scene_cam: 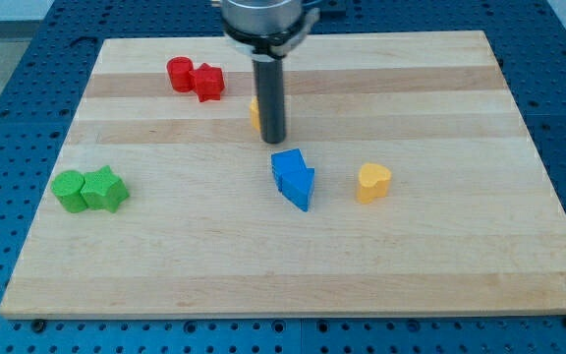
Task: Push the yellow hexagon below the red star
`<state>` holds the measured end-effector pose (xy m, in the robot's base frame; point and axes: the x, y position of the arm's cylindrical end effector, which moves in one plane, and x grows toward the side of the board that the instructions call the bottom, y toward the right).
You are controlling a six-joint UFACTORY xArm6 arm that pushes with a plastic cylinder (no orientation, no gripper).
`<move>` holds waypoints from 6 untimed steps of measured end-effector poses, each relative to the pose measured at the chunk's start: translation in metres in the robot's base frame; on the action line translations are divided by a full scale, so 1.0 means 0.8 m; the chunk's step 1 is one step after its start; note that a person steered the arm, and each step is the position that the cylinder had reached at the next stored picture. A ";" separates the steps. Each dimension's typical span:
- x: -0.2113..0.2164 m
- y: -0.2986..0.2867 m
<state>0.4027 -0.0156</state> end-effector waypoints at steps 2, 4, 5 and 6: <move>-0.026 0.051; -0.040 -0.050; -0.039 -0.120; -0.038 -0.152</move>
